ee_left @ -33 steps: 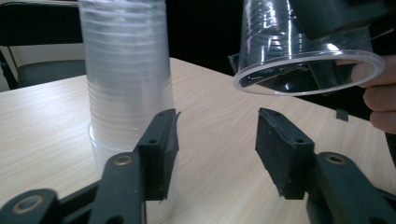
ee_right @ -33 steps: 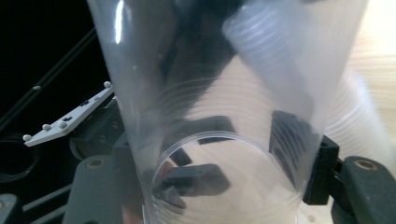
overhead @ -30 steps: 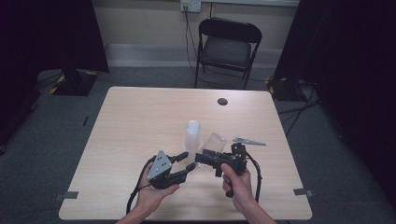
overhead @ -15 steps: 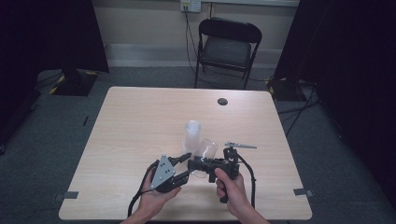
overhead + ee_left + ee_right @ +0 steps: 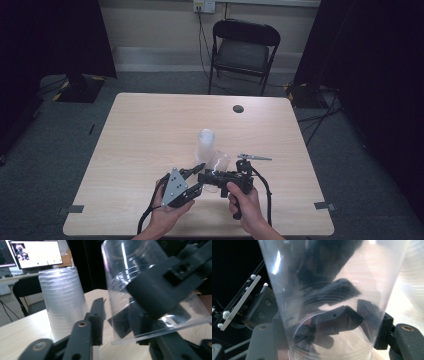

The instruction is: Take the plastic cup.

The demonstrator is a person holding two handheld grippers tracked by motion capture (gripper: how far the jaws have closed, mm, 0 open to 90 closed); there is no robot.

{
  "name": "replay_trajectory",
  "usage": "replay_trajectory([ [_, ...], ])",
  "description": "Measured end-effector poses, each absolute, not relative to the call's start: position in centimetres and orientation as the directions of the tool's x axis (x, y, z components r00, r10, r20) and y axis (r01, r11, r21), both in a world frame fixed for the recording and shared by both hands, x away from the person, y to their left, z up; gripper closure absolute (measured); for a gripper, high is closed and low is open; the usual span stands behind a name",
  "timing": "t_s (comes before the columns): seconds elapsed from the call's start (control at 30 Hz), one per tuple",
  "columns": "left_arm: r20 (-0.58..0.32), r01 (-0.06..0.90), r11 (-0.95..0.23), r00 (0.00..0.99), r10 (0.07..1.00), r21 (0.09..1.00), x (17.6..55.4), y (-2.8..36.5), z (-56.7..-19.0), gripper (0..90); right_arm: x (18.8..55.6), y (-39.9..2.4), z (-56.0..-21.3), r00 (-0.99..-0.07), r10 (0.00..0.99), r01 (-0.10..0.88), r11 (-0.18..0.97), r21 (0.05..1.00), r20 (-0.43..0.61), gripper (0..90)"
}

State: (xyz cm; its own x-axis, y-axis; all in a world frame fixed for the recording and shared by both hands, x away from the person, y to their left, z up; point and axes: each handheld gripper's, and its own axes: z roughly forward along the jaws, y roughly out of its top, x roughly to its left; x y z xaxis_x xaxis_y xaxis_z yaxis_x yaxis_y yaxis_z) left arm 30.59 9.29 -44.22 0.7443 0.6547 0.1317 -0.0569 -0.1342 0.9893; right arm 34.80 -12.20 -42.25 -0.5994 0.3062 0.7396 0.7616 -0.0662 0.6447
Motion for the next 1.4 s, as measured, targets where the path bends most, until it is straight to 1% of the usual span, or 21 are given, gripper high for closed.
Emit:
replay_trajectory([
  [0.03,0.133,-0.060,-0.134,0.751,0.647,0.989,30.6,9.3,-44.2,71.2,34.9,-12.2,-42.3,-0.597,0.298,0.766,-0.065,0.640,0.745,34.7],
  [0.13,0.109,-0.044,-0.116,0.763,0.637,0.992,30.8,9.5,-44.2,74.2,34.9,-12.1,-42.3,-0.596,0.293,0.768,-0.063,0.637,0.748,34.6],
  [0.17,0.126,-0.056,-0.129,0.760,0.637,0.990,30.8,9.6,-44.2,74.9,34.9,-12.1,-42.3,-0.596,0.289,0.769,-0.063,0.637,0.749,34.4],
  [0.23,0.114,-0.047,-0.121,0.758,0.642,0.992,30.8,9.5,-44.2,76.1,35.0,-12.1,-42.4,-0.601,0.285,0.765,-0.066,0.641,0.747,32.7],
  [0.37,0.131,-0.061,-0.131,0.762,0.634,0.990,30.9,9.7,-44.2,80.4,35.0,-12.2,-42.4,-0.620,0.270,0.750,-0.074,0.658,0.737,28.7],
  [0.53,0.116,-0.049,-0.124,0.770,0.627,0.991,30.9,9.9,-44.2,84.7,35.0,-12.3,-42.3,-0.647,0.309,0.714,-0.074,0.696,0.697,22.6],
  [0.87,0.093,-0.014,-0.134,0.792,0.604,0.991,31.1,10.3,-44.3,85.1,35.3,-12.5,-42.3,-0.672,0.342,0.683,-0.056,0.729,0.656,17.4],
  [1.03,0.079,-0.003,-0.128,0.799,0.596,0.992,31.2,10.3,-44.3,85.1,35.3,-12.6,-42.1,-0.684,0.353,0.668,-0.050,0.742,0.639,16.6],
  [1.17,0.074,-0.005,-0.116,0.800,0.595,0.993,31.1,10.5,-44.2,85.2,35.3,-13.1,-41.8,-0.687,0.370,0.648,-0.076,0.757,0.625,16.2],
  [1.23,0.068,-0.003,-0.110,0.799,0.597,0.994,31.1,10.7,-44.2,85.2,35.4,-13.7,-41.4,-0.685,0.387,0.631,-0.109,0.768,0.618,16.2],
  [1.4,0.032,0.033,-0.100,0.810,0.586,0.994,31.2,10.8,-44.3,85.5,35.6,-14.6,-40.8,-0.679,0.409,0.612,-0.143,0.778,0.609,16.2],
])
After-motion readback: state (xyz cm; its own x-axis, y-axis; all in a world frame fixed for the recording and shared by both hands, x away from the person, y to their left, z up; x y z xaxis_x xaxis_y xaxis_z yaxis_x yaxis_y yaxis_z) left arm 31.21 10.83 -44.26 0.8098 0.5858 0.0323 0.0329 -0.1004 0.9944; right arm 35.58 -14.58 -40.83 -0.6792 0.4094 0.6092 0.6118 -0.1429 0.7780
